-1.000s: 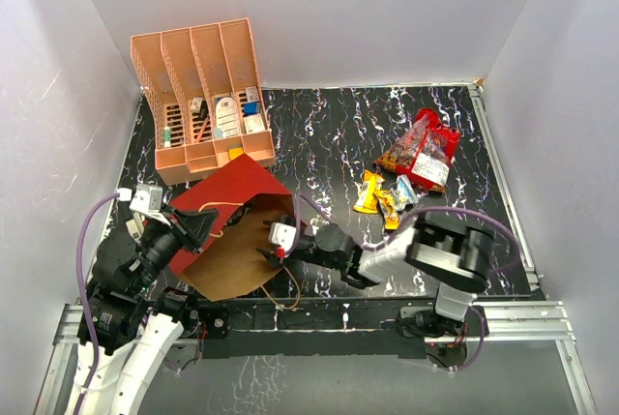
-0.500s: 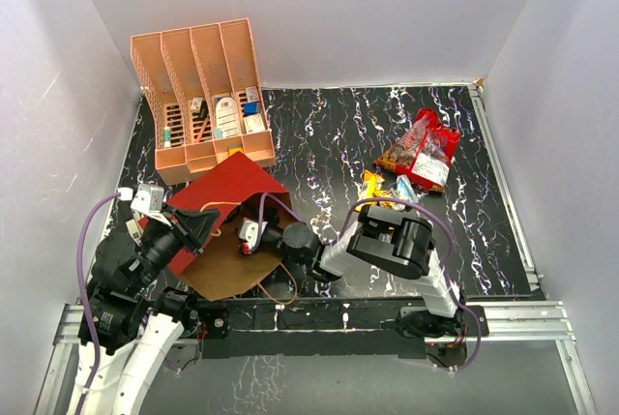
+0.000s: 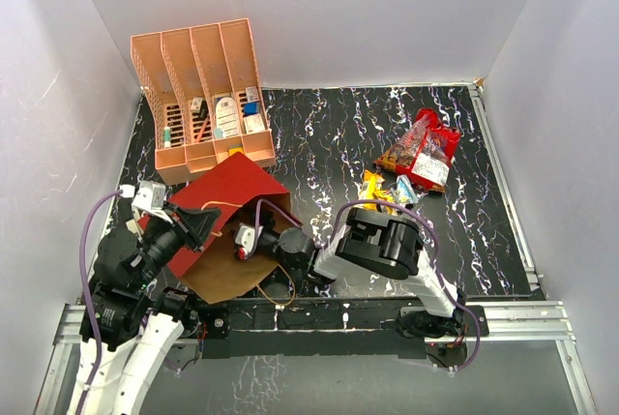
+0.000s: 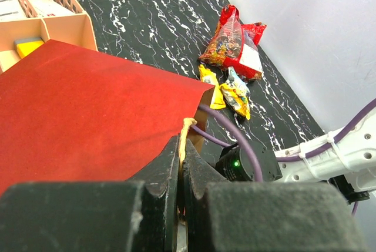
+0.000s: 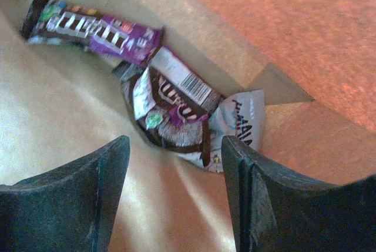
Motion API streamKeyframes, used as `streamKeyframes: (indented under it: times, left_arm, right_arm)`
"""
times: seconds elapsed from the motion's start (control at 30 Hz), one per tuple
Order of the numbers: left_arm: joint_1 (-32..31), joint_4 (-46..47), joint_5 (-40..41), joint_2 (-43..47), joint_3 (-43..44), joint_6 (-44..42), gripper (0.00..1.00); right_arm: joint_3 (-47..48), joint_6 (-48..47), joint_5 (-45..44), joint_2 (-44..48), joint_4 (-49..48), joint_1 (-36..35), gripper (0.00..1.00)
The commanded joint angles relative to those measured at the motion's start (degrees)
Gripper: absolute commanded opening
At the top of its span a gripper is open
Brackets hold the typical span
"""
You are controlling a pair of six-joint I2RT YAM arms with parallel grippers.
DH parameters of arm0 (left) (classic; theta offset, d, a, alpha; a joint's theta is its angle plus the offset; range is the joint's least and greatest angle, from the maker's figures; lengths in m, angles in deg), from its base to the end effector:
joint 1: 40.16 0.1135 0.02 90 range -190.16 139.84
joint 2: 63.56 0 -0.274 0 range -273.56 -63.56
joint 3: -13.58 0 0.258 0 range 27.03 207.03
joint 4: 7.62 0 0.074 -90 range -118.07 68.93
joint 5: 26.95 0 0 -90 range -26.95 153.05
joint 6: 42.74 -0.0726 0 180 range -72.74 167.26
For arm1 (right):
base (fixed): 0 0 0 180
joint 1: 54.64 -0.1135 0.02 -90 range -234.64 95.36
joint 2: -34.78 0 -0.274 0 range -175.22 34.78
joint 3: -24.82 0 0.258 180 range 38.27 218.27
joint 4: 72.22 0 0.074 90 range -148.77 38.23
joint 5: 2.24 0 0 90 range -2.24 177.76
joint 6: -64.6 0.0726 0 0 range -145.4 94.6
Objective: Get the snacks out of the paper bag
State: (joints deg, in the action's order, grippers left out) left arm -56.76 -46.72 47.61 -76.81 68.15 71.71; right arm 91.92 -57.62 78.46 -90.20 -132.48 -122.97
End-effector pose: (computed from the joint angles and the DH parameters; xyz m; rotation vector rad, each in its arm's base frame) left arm 0.0816 -0.0445 0.3522 0.1132 1.5808 -0.7712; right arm 0.1807 0.4230 0.1255 -1.0983 1.0820 0.3775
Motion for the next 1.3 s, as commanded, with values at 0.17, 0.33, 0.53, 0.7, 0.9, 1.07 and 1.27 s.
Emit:
streamKeyframes:
  times: [0.17,0.33,0.53,0.7,0.9,1.07,1.27]
  left_arm:
    - [0.33,7.66,-2.78,-1.37,0.09,0.08,0.0]
    - [0.3,7.81,-2.95,-2.39,2.09,0.25,0.0]
    - [0.34,7.23,-3.74,-3.93,4.5,-0.01,0.0]
    - [0.34,7.61,-5.13,-4.24,4.89,0.73,0.0]
    - [0.34,7.1,-5.78,-3.53,4.27,1.77,0.0]
    - [0.29,5.06,-5.7,-1.98,4.62,2.34,0.0]
    - [0.34,1.59,-5.26,0.25,4.65,2.62,0.0]
  right_arm:
    - [-1.09,-24.04,9.59,5.89,12.07,-0.04,0.69]
    - [4.23,-27.32,8.85,3.71,17.72,-0.06,0.7]
    - [11.73,-30.71,8.14,-0.49,23.37,-0.09,0.79]
    - [17.43,-30.73,9.33,-2.71,31.47,0.34,0.86]
    - [24.28,-27.83,5.28,-7.35,36.08,1.49,0.93]
    - [29.28,-20.11,1.42,-10.11,38.28,3.94,0.85]
    - [29.11,-14.94,2.12,-9.96,39.26,5.64,0.51]
